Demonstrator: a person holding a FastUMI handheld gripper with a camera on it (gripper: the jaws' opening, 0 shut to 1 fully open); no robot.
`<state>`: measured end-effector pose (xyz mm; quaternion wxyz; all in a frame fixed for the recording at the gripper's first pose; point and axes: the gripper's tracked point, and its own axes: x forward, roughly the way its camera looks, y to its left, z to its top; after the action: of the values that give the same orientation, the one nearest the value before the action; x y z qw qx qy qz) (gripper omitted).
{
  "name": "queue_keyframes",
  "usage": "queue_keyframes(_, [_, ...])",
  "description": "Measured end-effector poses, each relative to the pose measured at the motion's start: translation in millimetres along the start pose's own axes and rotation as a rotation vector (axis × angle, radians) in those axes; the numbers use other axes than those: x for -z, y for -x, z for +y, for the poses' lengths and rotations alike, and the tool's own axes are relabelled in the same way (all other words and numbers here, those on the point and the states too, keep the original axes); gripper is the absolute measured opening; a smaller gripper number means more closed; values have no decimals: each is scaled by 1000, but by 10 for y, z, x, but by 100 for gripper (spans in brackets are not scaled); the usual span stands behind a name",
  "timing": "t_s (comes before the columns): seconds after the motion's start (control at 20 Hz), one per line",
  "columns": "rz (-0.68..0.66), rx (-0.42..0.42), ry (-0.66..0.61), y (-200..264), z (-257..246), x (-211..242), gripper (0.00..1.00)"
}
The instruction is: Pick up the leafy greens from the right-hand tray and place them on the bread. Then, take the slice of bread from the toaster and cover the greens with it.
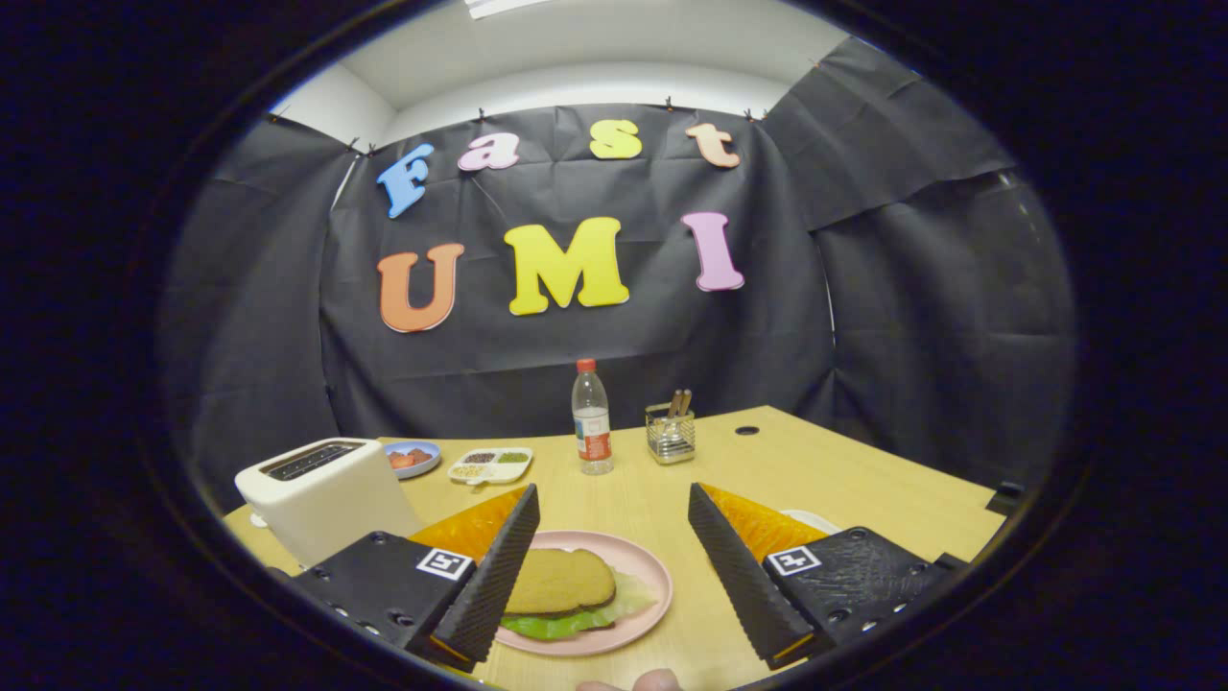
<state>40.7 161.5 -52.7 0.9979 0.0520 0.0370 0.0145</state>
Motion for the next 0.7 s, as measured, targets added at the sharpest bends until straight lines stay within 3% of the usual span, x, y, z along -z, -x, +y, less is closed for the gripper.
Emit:
queue_keyframes(0.35, [-68, -5, 59, 426, -191, -443, 95])
queue_keyframes(0.7, [-99, -11, 68, 788, -212, -482, 95])
